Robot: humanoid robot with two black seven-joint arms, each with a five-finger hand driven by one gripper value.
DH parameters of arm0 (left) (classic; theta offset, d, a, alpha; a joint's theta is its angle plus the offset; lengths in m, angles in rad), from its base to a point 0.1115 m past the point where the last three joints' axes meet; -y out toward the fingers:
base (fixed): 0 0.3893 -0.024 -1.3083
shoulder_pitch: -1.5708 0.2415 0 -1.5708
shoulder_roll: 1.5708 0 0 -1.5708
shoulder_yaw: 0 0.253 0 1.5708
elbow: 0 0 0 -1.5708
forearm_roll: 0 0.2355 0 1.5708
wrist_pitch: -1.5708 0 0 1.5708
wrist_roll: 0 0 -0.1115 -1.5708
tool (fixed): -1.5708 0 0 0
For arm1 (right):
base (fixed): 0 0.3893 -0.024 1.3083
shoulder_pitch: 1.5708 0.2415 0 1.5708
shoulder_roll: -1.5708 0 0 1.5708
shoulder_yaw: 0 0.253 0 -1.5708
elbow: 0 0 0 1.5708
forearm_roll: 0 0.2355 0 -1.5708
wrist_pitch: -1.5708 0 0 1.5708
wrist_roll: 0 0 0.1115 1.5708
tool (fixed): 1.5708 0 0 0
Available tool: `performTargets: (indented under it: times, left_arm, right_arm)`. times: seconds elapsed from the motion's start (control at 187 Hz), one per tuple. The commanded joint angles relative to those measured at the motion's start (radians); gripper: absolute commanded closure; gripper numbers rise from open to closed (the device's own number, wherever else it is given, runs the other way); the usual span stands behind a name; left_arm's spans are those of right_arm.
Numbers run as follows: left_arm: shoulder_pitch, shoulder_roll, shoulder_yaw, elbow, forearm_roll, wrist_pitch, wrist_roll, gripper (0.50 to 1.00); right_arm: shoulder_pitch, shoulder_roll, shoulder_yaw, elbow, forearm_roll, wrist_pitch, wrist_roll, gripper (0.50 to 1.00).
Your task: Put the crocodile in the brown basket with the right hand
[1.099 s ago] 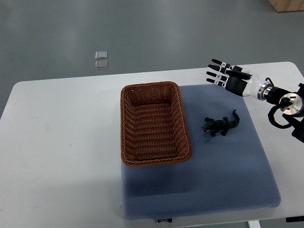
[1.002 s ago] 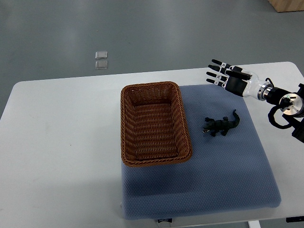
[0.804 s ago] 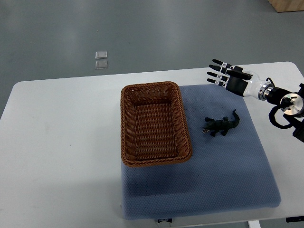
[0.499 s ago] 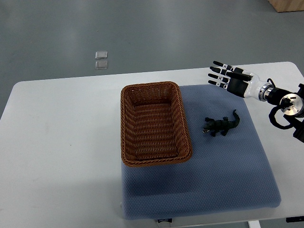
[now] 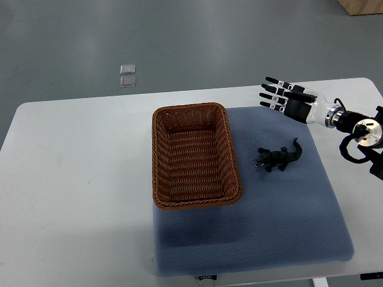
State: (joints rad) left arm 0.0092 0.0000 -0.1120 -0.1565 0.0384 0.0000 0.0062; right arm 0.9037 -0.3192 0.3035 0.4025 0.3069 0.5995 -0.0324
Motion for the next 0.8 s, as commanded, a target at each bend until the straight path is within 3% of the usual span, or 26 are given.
performTargets:
  times: [0.0,0.386,0.461,0.59,0.793]
  left_arm:
    - [0.0,0.0,0.0,0.0,0.0,0.0,0.0,0.5]
    - [0.0,0.0,0.0,0.0,0.0,0.0,0.0,0.5]
    - [0.0,0.0,0.0,0.0,0.0,-0.002,0.0,0.5]
    - [0.0,0.0,0.0,0.0,0.0,0.0,0.0,0.5]
    - [0.0,0.0,0.0,0.0,0.0,0.0,0.0,0.5]
  right_arm:
    - [0.0,-0.001,0.005,-0.001,-0.025,0.011,0.002,0.562]
    - [-0.009,-0.057,0.012,-0.002,-0.094,0.011,0.002,0.564]
    - [-0.005,-0.066,0.012,-0.002,-0.157,0.011,0.029,0.564]
    - [0.014,-0.11,0.014,0.001,-0.351,0.011,0.138,0.564]
    - [0.052,-0.156,0.016,0.03,-0.753,0.011,0.404,0.566]
